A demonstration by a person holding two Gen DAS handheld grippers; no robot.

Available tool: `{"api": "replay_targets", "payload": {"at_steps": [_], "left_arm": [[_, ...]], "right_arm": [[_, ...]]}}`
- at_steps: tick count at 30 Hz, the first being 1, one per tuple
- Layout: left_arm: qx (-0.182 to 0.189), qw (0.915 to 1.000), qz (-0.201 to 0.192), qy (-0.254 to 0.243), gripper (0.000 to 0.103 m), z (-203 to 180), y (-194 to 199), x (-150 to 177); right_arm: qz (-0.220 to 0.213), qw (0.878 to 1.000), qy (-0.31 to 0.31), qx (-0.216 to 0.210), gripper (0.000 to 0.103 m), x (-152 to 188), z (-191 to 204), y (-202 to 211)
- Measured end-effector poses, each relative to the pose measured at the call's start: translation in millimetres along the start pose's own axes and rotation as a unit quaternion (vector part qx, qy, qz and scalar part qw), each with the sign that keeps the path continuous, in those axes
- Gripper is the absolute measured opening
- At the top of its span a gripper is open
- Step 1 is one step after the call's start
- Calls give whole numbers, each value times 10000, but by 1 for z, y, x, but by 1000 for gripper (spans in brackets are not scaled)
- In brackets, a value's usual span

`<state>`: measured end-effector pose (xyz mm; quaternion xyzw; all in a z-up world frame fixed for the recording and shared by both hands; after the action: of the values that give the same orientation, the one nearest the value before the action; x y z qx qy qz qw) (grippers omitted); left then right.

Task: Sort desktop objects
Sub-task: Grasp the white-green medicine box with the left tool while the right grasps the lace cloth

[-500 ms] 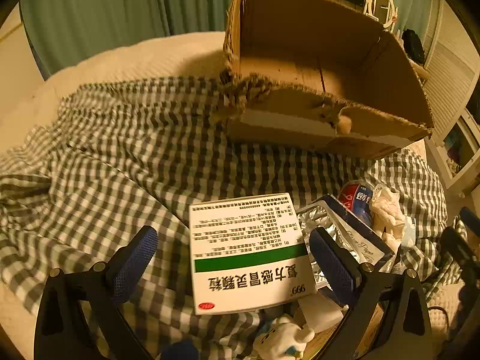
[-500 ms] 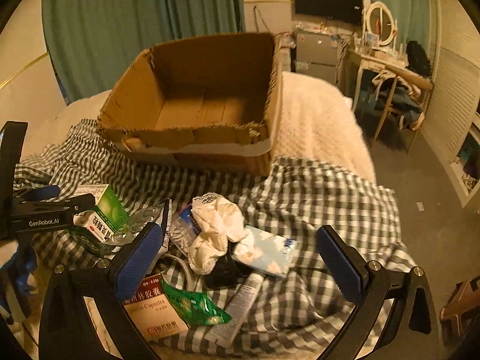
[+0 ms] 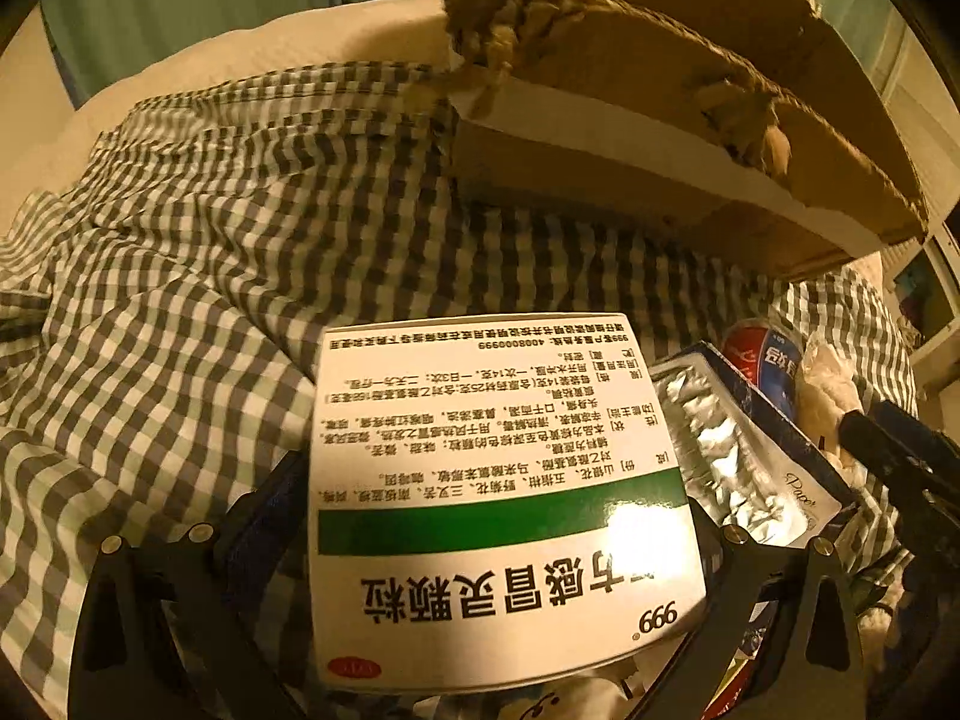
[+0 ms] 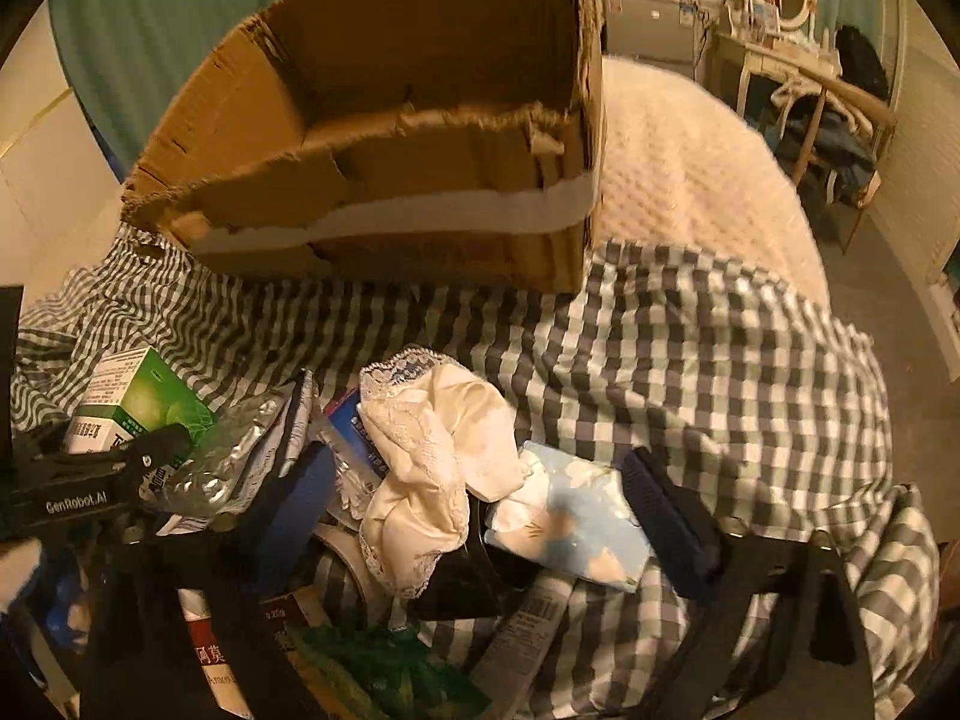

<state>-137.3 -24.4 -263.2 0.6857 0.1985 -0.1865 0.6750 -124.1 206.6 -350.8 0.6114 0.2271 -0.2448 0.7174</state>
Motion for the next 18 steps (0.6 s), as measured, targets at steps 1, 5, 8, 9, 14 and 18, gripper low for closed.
{"api": "replay_targets", "payload": {"at_steps": [1, 5, 8, 9, 14, 18], "left_arm": [[37, 10000, 4, -22, 99, -1, -2, 0], [205, 9998, -59, -62, 90, -5, -4, 0], [279, 9994, -114, -158, 88, -6, -2, 0], [297, 9993, -133, -171, 88, -6, -1, 0], [294, 9986, -288, -328, 86, -8, 11, 0], [271, 9968, -567, -496, 85, -10, 32, 0]], "right_arm": [[49, 10000, 2, -27, 81, 1, -1, -3], [253, 9996, 74, -85, 68, 7, 4, -18], [334, 9993, 167, -103, 46, 9, 8, -24], [338, 9992, 186, -136, 37, 9, 10, -24], [162, 9996, 110, -217, 19, 9, 10, -16], [-69, 9997, -25, -251, 18, 6, 9, 3]]}}
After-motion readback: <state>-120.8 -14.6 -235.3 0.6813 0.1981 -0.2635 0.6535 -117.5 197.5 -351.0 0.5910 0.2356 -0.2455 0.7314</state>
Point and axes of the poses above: each gripper's, at about its wrist camera, not at the fingertips, and y roughly against the way its jaws point, z to its left, x to its underside, the point moved 3 cm from there along -y, roughly the way its jaws point, and after that the axes turned 5 degrees about -z, right-handed, at the moved point
